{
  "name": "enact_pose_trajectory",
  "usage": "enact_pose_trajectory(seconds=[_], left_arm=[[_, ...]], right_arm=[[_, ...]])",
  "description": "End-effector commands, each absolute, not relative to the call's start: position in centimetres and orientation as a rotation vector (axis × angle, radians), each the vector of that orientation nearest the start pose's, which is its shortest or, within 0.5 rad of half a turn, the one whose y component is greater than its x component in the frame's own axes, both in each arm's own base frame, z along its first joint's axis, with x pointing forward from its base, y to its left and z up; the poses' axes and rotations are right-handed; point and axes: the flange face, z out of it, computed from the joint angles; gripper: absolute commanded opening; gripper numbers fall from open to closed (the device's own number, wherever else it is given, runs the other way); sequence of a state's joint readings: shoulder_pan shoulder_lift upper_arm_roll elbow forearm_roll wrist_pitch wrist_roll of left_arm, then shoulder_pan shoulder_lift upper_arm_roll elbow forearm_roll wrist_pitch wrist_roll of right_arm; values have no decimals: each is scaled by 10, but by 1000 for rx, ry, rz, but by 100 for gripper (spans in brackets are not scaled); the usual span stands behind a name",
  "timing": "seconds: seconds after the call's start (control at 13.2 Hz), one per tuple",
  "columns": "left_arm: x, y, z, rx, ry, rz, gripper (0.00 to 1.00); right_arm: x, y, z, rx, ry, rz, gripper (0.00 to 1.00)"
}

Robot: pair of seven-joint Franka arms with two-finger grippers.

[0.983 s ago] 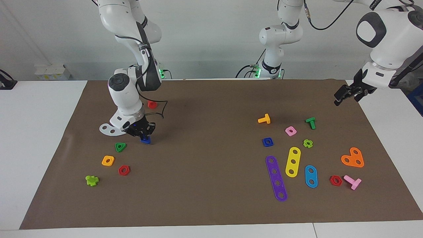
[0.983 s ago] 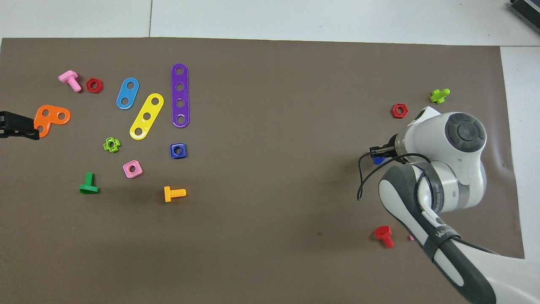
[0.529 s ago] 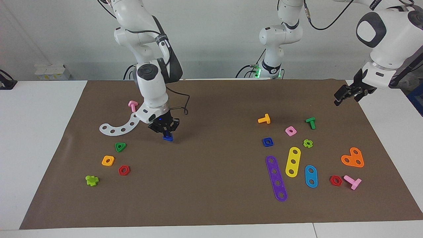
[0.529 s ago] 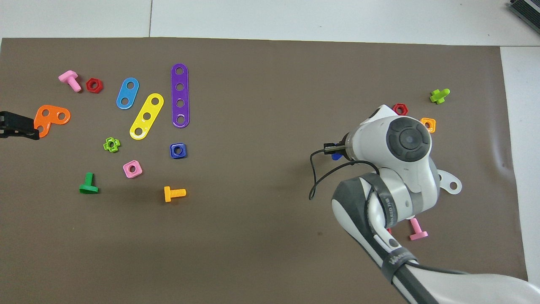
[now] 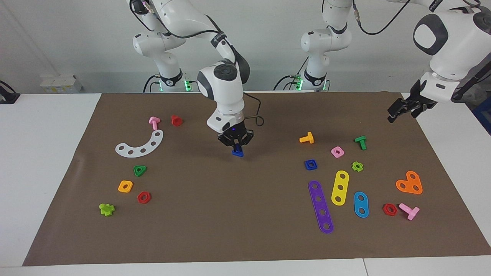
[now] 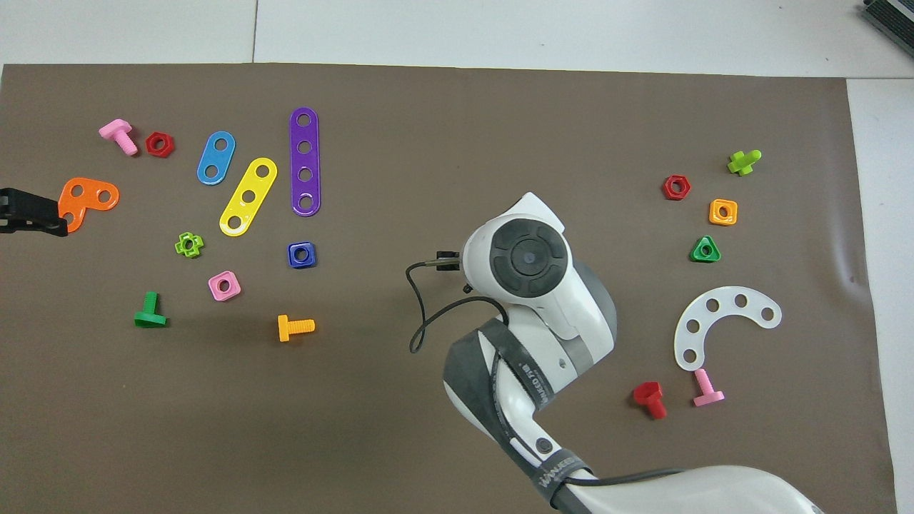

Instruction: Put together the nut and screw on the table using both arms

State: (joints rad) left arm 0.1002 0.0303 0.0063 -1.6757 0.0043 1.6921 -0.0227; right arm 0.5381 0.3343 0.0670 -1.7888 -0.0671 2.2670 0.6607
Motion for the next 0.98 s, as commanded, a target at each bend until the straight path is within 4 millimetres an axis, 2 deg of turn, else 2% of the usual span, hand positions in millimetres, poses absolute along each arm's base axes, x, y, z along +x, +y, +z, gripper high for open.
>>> enact_pose_trajectory(seconds=[0.0,0.08,0.15,0.45,0.68,0.83,0.91], left_arm=[[552,37,578,-3115,-144,17,100],[552,36,578,-3115,-144,17,100],[551,31,577,-3116,-123,20,100],[555,7,577,-3123,-51,-22,100],[557,-33,567,-3124,57,-47,100],[563,-64,552,-3124,134,-43,99],[571,-76,535,-3124,164,-26,98]], right_arm=[[546,398,366,-3111,66,-198,0],[536,413,352,-3117,61,-177,0],[533,419,344,-3118,99,-173,0],[536,397,325,-3176,85,-133,0],[540,387,322,-3184,96,-120,0],[539,378,317,-3193,116,-97,0],[540,376,316,-3193,121,-97,13]])
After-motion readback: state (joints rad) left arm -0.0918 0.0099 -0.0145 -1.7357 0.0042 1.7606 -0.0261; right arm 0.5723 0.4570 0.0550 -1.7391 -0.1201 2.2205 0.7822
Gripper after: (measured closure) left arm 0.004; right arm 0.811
